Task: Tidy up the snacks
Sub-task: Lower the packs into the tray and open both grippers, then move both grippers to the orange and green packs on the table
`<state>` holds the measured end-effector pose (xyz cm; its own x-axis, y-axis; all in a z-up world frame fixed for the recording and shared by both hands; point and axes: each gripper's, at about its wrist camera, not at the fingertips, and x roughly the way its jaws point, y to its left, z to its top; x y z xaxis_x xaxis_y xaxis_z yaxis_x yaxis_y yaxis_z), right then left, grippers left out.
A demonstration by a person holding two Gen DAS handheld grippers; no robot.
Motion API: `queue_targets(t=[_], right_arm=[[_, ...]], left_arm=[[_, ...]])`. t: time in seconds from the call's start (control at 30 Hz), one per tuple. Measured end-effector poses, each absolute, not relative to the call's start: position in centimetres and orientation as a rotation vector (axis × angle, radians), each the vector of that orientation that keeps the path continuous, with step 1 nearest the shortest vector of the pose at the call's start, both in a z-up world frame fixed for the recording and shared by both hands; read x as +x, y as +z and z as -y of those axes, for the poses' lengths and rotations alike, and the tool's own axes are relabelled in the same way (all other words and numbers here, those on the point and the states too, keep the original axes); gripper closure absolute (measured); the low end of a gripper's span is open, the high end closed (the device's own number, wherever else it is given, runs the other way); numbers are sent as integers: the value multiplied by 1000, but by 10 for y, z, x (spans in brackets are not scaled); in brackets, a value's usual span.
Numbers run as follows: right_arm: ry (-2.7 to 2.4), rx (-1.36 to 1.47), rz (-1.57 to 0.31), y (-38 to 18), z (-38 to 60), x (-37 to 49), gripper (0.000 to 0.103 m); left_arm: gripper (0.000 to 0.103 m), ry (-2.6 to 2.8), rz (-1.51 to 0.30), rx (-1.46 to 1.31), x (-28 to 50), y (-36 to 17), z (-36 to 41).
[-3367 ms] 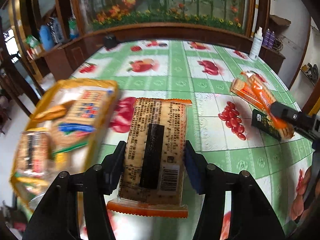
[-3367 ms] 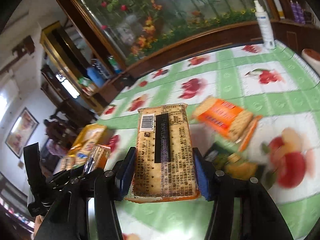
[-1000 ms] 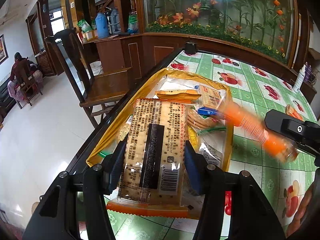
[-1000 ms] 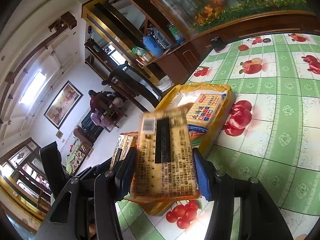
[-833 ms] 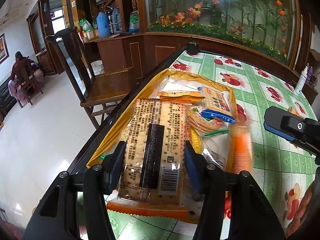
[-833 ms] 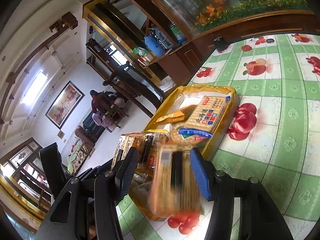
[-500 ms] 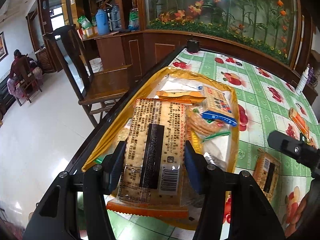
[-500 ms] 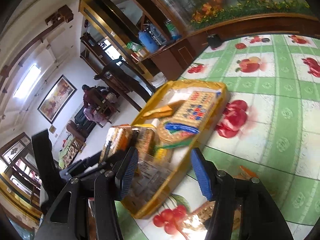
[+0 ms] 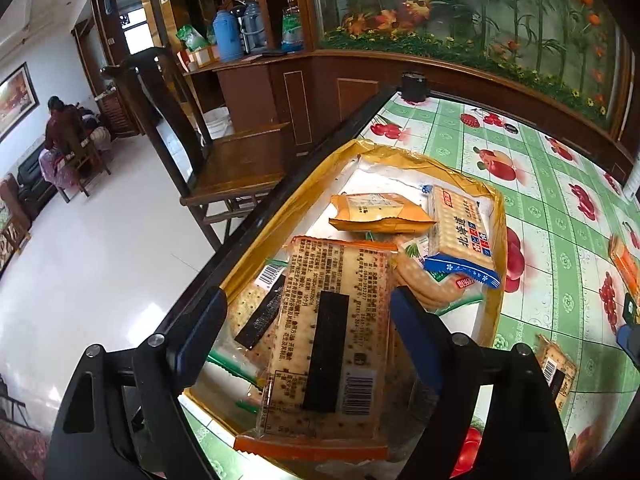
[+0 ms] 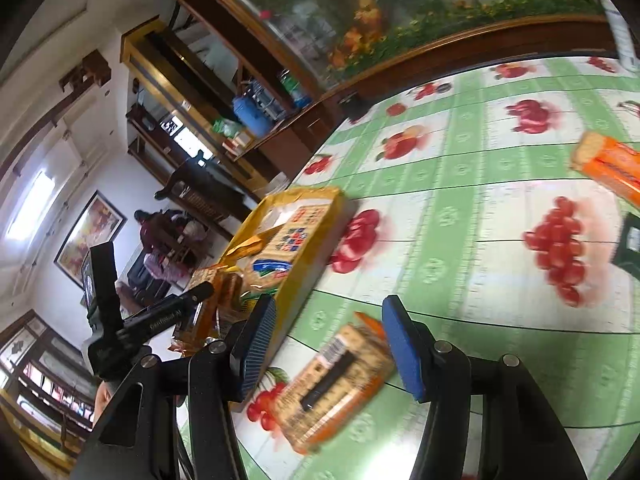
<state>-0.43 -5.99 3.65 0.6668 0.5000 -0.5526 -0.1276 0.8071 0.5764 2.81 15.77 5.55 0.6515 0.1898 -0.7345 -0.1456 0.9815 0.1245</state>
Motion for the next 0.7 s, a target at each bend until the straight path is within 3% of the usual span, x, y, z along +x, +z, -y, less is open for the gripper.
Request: queue_targets(t=[0.7], right_arm=[[211,641,-710,28,162,-50,39]], left_arm=[[19,24,-778,147,0,86,-74]])
